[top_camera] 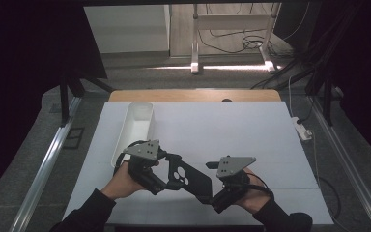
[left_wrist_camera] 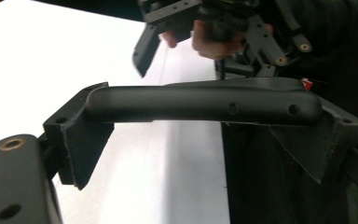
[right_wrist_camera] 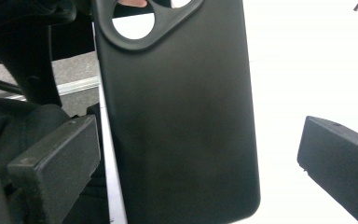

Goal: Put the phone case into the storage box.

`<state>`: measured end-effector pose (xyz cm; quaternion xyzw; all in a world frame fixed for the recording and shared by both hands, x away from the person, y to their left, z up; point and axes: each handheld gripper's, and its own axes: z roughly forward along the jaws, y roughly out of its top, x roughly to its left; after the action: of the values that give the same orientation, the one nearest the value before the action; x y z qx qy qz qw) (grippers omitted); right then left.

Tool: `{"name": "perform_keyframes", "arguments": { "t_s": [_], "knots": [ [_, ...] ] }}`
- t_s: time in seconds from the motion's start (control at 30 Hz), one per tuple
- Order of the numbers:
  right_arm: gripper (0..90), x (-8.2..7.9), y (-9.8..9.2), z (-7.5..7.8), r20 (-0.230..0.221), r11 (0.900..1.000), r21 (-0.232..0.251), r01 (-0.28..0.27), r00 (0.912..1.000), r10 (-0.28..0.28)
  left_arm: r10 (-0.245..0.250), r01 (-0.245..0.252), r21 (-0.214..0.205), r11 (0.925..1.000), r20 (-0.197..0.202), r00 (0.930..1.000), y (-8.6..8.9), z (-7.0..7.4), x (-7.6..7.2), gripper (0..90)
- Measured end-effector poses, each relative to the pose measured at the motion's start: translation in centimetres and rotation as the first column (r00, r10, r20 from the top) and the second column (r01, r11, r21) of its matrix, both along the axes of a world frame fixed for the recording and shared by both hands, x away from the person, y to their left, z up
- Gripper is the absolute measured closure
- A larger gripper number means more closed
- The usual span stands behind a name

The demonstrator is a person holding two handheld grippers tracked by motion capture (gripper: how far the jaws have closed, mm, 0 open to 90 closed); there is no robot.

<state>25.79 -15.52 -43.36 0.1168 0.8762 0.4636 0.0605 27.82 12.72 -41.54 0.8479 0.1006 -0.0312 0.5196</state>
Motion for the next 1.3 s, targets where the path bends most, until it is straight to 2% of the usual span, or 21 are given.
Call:
{"name": "perform_keyframes", "arguments": {
  "t_s": [0.23, 0.43, 0.63, 0.83, 1.0, 1.03, 1.07, 1.1, 1.13, 1.3],
  "knots": [
    [0.0, 0.0, -0.1, -0.3, 0.022, 0.9978, -0.02, 0.063, 0.9978, -0.063, 0.078, -0.078, 0.04, 0.9962, -0.008, 0.9969, 0.1, 0.2, 0.5, 14.9],
    [0.0, 0.0, -0.2, -0.4, 0.051, 0.9916, -0.026, 0.127, 0.9908, -0.126, 0.143, -0.141, 0.067, 0.9877, -0.017, 0.9896, 0.2, 0.4, 1.0, 14.9],
    [0.0, 0.1, -0.4, -0.4, 0.052, 0.9864, -0.032, 0.161, 0.9858, -0.16, 0.189, -0.186, 0.084, 0.9788, -0.025, 0.9816, 0.2, 0.7, 1.4, 14.9],
    [0.0, 0.2, -0.4, -0.5, 0.044, 0.9808, -0.042, 0.19, 0.9811, -0.189, 0.251, -0.246, 0.103, 0.9638, -0.04, 0.9671, 0.0, 0.8, 1.9, 14.8],
    [0.0, 0.4, -0.4, -0.7, 0.054, 0.9674, -0.054, 0.247, 0.9681, -0.245, 0.296, -0.289, 0.12, 0.9498, -0.043, 0.9542, -0.3, 1.1, 2.1, 14.8],
    [0.0, 0.4, -0.4, -0.8, 0.054, 0.9641, -0.056, 0.26, 0.965, -0.257, 0.296, -0.289, 0.12, 0.9498, -0.043, 0.9542, -0.3, 1.1, 2.1, 14.8],
    [0.0, 0.4, -0.5, -0.8, 0.048, 0.9624, -0.058, 0.266, 0.9636, -0.263, 0.309, -0.301, 0.122, 0.9457, -0.049, 0.9498, -0.4, 1.1, 2.2, 14.8],
    [0.0, 0.5, -0.4, -0.9, 0.042, 0.9621, -0.055, 0.267, 0.9633, -0.265, 0.323, -0.314, 0.129, 0.9405, -0.051, 0.945, -0.6, 1.3, 2.1, 14.8],
    [0.0, 0.5, -0.4, -0.9, 0.042, 0.9621, -0.055, 0.267, 0.9633, -0.265, 0.323, -0.314, 0.129, 0.9405, -0.051, 0.945, -0.6, 1.3, 2.1, 14.8],
    [0.0, 0.4, -0.1, -1.1, 0.034, 0.9609, -0.089, 0.262, 0.9649, -0.26, 0.361, -0.35, 0.133, 0.9275, -0.074, 0.9297, -1.0, 1.5, 2.0, 14.8]
  ]
}}
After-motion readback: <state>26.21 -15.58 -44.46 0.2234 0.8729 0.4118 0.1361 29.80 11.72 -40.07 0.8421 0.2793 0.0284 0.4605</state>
